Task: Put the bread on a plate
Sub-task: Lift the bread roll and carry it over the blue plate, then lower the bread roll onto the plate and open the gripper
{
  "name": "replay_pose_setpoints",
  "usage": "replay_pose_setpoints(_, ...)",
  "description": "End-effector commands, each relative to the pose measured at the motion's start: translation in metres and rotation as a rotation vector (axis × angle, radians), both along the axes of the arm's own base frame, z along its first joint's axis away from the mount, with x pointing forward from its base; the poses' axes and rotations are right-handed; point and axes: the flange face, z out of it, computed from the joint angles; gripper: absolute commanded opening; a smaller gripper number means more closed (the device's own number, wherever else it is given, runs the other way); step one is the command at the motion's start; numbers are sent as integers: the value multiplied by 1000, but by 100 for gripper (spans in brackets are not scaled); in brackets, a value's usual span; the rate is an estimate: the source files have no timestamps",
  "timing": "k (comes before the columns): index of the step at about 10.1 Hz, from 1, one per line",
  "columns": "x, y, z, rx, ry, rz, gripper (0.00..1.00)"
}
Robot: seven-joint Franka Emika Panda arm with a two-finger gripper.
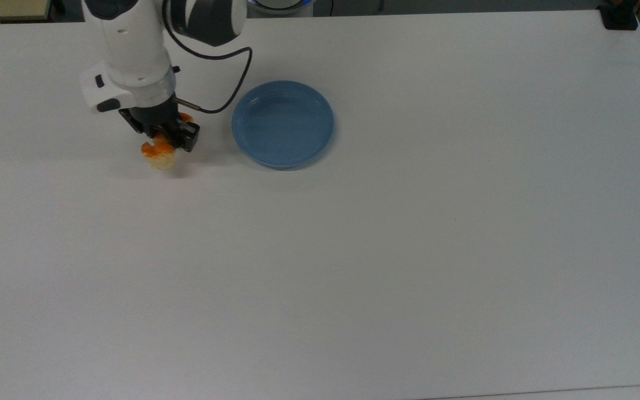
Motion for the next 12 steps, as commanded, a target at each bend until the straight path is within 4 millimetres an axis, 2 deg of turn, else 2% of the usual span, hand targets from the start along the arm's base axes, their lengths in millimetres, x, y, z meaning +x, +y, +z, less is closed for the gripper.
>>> replay_pose_setpoints(1, 4, 102, 24, 51, 8, 48, 32)
replay_pose_setpoints(3, 0, 164, 21, 56, 41, 128, 32)
replay_pose_setpoints(5, -8, 196, 14, 47, 84, 189, 36)
replay_pose_setpoints(7, -22, 205, -5, 20, 144, 229, 37)
replay_pose_setpoints(9, -37, 203, -25, 1, 206, 276, 41)
replay_pose_setpoints(10, -40, 200, -28, -7, 220, 289, 49)
replay_pose_setpoints(11, -39, 195, -28, -7, 221, 272, 92)
replay_pose_setpoints(12, -39, 194, -26, -7, 219, 267, 100)
